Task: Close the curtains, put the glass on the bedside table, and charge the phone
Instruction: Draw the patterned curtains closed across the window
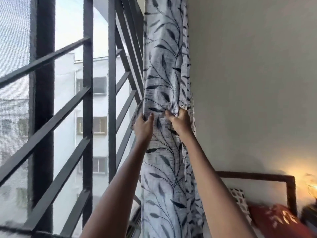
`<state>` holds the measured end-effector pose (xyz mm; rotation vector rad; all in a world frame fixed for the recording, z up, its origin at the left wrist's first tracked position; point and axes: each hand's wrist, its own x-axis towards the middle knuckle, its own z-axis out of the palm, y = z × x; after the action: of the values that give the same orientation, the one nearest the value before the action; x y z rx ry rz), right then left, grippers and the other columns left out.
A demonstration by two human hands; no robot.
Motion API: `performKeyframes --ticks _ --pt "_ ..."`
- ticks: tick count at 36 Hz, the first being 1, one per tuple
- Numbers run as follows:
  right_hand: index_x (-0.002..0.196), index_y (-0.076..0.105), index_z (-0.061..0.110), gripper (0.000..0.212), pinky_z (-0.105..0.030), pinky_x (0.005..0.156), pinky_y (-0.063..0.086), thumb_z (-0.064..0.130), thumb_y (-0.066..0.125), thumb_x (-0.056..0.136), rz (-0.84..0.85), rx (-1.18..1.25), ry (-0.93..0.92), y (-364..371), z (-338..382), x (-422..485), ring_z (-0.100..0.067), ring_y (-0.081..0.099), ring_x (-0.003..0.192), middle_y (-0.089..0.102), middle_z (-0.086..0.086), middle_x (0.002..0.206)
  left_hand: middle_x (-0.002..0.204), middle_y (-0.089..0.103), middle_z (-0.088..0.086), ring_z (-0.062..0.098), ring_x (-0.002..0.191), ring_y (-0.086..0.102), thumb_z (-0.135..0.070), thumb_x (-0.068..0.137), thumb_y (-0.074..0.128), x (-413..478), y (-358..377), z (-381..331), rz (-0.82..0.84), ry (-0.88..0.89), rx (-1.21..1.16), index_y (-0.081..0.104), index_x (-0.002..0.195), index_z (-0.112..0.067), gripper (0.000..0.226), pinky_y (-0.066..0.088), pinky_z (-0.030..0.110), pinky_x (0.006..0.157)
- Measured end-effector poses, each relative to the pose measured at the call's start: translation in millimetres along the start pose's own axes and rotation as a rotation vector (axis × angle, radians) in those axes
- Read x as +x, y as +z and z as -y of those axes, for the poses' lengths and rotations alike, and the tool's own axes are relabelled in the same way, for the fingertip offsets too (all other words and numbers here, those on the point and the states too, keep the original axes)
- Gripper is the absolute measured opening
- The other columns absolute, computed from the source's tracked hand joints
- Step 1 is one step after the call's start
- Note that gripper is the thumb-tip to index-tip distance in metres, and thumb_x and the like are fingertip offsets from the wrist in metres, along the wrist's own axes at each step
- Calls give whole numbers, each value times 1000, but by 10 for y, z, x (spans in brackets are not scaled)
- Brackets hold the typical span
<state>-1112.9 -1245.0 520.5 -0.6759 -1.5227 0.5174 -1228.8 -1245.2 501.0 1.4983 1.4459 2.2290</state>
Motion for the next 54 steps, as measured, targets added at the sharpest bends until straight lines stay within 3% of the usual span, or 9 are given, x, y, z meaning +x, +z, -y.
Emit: performKeyframes --ticks 4,15,19,29,34,40,44,49,54 --pt "122 48 -9 48 -33 77 38 25 60 90 24 13 -8 -33 116 -135 -40 54 112 57 -26 121 83 69 15 25 70 59 -36 88 56 -42 -42 22 -47 15 -16 66 86 -9 29 52 50 74" --pt "128 44 -7 54 -10 48 37 25 61 88 16 41 -57 -26 491 -392 -32 58 107 57 -21 122 90 70 9 19 75 63 -10 90 51 -357 -363 -395 -109 -4 32 66 105 -8 22 55 39 72" --pt "124 43 -6 58 -20 73 40 31 64 85 25 121 -12 35 686 -470 -18 50 99 56 -17 120 86 71 6 21 77 67 -9 86 53 -448 -554 -553 -176 10 102 68 98 -14 20 58 41 71" --pt "136 34 0 63 -18 82 35 29 62 88 10 226 -14 42 1401 -874 -16 46 113 46 -15 136 90 68 5 12 64 58 -1 87 45 -802 -1134 -1242 -198 113 194 66 105 -9 29 53 27 60" --pt "133 38 -1 59 -17 78 36 29 61 88 2 163 -113 30 1840 -1154 -18 47 117 50 -13 131 88 70 6 24 81 66 -7 84 47 -982 -1423 -1557 -270 50 182 67 93 -13 23 57 42 75" --pt "106 54 3 27 -17 50 31 23 62 88 45 42 -269 105 2232 -1613 -13 44 65 43 9 69 89 68 11 32 83 65 -12 73 37 -1330 -1757 -1631 -341 13 121 64 92 -14 33 56 48 74" --pt "77 53 14 15 -8 37 32 16 62 88 116 28 -293 107 2410 -1816 0 39 45 41 12 62 87 66 14 34 80 64 -3 83 41 -1505 -1965 -1740 -364 -15 98 56 84 -21 22 55 49 73" --pt "85 58 5 6 3 48 35 10 61 88 189 66 -296 106 2570 -1985 4 41 61 44 15 70 78 63 9 28 70 60 4 83 42 -1641 -2172 -1842 -402 14 85 59 85 -14 25 55 45 68" --pt "104 62 -4 23 -13 57 36 10 64 86 125 67 -309 121 2613 -2096 -13 56 86 68 -17 103 85 66 12 33 78 63 -6 84 42 -1722 -2251 -1838 -402 62 158 60 97 -12 23 54 49 71"
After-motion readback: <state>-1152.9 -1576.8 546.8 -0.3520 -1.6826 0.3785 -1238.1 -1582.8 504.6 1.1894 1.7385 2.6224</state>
